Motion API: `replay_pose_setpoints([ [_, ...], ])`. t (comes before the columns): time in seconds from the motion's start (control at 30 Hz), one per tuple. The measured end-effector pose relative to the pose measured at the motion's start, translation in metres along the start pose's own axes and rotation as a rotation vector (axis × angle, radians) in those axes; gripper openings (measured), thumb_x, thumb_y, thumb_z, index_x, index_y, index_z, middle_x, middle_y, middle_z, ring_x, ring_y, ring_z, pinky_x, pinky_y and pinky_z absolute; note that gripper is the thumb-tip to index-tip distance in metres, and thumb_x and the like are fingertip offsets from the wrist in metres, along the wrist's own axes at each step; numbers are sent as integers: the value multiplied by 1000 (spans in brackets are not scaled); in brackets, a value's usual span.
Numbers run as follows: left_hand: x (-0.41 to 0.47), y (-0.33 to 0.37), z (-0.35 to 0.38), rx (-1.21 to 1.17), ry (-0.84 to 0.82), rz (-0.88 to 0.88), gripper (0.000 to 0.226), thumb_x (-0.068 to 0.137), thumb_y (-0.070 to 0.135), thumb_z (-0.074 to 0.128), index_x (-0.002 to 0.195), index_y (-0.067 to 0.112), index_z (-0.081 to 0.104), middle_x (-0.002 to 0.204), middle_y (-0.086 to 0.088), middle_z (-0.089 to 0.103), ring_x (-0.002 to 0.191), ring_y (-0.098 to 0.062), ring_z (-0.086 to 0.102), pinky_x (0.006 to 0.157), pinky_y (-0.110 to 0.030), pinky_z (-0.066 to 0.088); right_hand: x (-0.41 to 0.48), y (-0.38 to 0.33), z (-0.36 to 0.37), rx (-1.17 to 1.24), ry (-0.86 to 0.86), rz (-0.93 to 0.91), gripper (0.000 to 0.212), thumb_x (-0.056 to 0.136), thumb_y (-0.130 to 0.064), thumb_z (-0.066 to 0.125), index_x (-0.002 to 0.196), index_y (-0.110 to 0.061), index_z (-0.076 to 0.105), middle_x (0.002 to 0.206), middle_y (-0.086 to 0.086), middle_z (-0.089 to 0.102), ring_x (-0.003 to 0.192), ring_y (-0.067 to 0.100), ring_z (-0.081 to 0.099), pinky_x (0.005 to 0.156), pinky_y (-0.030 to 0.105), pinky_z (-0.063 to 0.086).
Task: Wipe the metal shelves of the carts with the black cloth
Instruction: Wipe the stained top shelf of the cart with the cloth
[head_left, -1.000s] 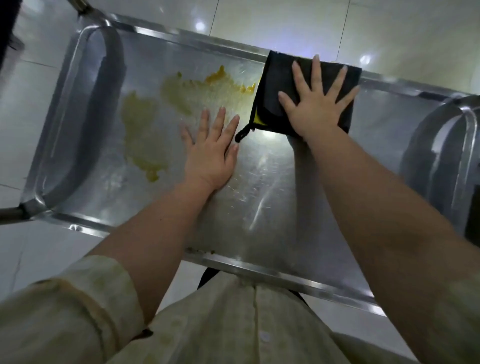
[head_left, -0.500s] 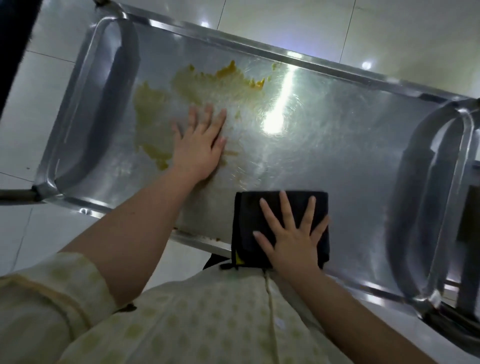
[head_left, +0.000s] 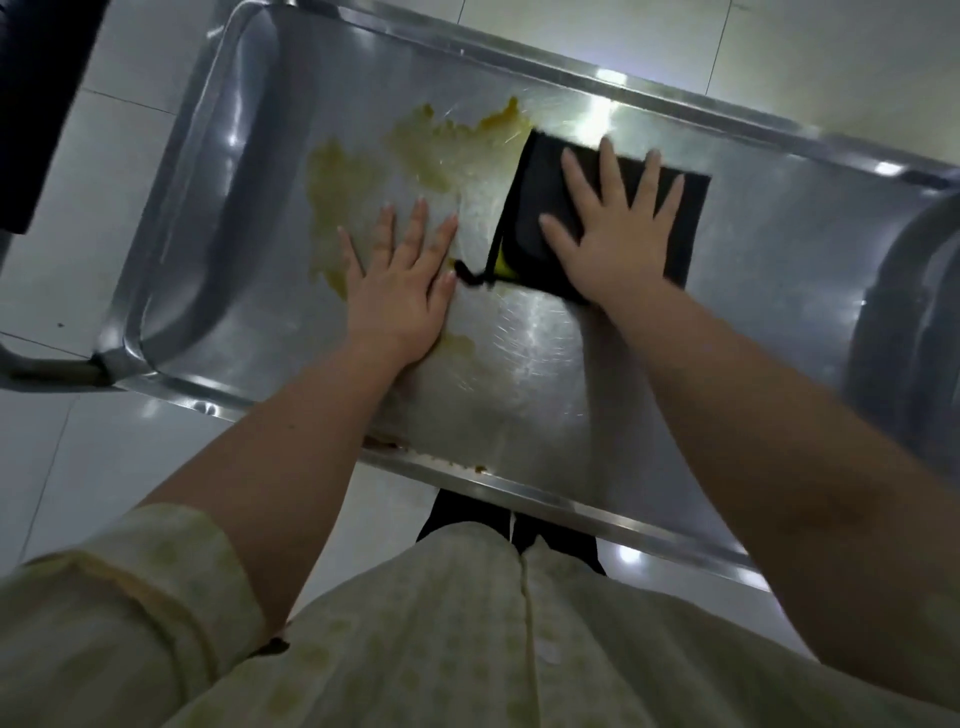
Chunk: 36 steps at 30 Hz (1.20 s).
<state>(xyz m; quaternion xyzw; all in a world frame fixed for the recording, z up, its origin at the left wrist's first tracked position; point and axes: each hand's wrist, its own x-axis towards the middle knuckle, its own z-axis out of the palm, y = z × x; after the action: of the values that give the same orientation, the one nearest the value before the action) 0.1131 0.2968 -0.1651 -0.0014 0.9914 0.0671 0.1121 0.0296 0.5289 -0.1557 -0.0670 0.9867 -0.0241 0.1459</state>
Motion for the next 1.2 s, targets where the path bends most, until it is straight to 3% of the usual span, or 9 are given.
replay_pose_setpoints([
  [0.23,-3,1,0,-36,7,0,56,104,48,19,157,39,2,166,6,-4,152,-25,-8,116,-64,-9,-200,-34,57,15,-71,-196,70,95,-67,26,157,-35,16,165,7,13,147,50,3,114,70,2],
  [0.33,-2,-1,3,-48,8,7,56,104,49,18,156,39,1,166,6,-5,152,-25,-8,115,-64,-10,-166,-25,49,-5,-69,-215,67,96,-67,21,156,-38,17,165,5,14,147,48,5,113,70,3],
  [0.5,-1,-2,6,-44,34,23,54,105,48,17,156,40,-1,166,6,-4,152,-26,-7,115,-64,-11,-1,-15,-3,42,-35,46,65,96,-68,12,155,-44,-3,165,-3,-12,148,42,-15,114,66,-8],
  [0.63,-1,-3,7,-73,68,32,55,105,46,18,156,39,0,166,5,-1,152,-27,-5,115,-66,-6,69,-23,-25,97,-43,166,66,96,-70,12,155,-45,-4,165,-4,-14,148,40,-18,113,67,-10],
  [0.8,-1,-4,5,-57,22,21,56,103,47,16,154,42,-7,166,7,-6,152,-26,-9,115,-66,-9,22,-30,-7,60,-6,82,67,96,-68,11,156,-41,-1,166,-4,-7,150,37,-12,116,64,-8],
  [0.93,0,-2,3,-30,-4,17,57,102,46,14,155,42,-7,166,7,-10,152,-26,-11,114,-67,-8,-94,-33,31,61,8,-93,66,98,-61,14,157,-31,16,165,2,13,151,37,5,116,66,4],
  [1.03,1,-3,1,-39,-41,13,56,103,48,11,155,42,-10,165,8,-14,151,-25,-15,114,-66,-11,-174,-42,53,8,-53,-216,64,100,-60,16,156,-30,21,164,3,18,150,39,11,114,68,12],
  [1.1,0,-4,1,-51,-28,18,56,103,49,11,154,42,-10,165,8,-14,151,-25,-15,114,-66,-10,-186,-41,54,6,-75,-280,63,100,-62,19,156,-33,23,164,1,19,150,37,13,114,68,11],
  [1.2,1,-5,2,-56,-19,21,55,103,49,10,154,41,-9,165,7,-13,151,-24,-15,115,-65,-9,-132,-30,38,-9,-35,-279,61,99,-62,16,155,-38,19,163,-4,19,150,35,15,116,65,10],
])
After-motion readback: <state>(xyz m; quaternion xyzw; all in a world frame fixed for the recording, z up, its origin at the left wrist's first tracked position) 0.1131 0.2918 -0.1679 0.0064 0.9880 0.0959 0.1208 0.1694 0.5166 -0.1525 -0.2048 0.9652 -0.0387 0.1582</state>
